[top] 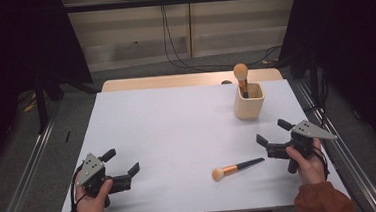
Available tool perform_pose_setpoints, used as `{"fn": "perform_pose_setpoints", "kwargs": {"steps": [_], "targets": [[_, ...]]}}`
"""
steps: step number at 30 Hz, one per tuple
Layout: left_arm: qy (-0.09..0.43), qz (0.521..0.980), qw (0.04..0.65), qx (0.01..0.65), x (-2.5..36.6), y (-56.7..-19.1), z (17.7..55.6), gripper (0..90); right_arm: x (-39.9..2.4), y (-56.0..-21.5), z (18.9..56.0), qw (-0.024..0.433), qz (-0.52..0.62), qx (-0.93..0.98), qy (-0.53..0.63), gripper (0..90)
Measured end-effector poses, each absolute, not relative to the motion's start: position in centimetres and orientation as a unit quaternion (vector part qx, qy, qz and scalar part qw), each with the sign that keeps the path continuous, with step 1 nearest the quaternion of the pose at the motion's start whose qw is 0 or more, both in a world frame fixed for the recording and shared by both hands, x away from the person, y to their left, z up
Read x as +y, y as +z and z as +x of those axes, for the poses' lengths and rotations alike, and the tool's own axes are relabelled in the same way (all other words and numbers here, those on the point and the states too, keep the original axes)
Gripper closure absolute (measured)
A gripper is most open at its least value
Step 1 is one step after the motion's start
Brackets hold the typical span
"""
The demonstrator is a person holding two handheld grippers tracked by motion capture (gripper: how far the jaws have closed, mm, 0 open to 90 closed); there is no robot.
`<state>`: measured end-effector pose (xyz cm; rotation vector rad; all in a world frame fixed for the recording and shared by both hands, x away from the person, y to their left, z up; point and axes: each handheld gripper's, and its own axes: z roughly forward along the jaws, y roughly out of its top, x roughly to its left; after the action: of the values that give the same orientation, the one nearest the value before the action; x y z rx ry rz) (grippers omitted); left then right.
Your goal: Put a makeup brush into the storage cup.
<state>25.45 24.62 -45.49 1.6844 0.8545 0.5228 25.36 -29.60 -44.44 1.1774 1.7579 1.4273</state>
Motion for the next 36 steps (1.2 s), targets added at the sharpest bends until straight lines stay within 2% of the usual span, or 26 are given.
{"fn": "perform_pose_setpoints", "kwargs": {"steps": [21,36], "targets": [[0.226,0.712,0.556,0.365,24.9,-45.5,24.8,2.5,-29.8,-46.1,21.4,0.295,0.438,0.669,0.522,1.1],[0.223,0.718,0.559,0.348,24.2,-45.5,25.1,2.5,-30.3,-46.1,20.9,0.298,0.436,0.664,0.529,0.9]]}}
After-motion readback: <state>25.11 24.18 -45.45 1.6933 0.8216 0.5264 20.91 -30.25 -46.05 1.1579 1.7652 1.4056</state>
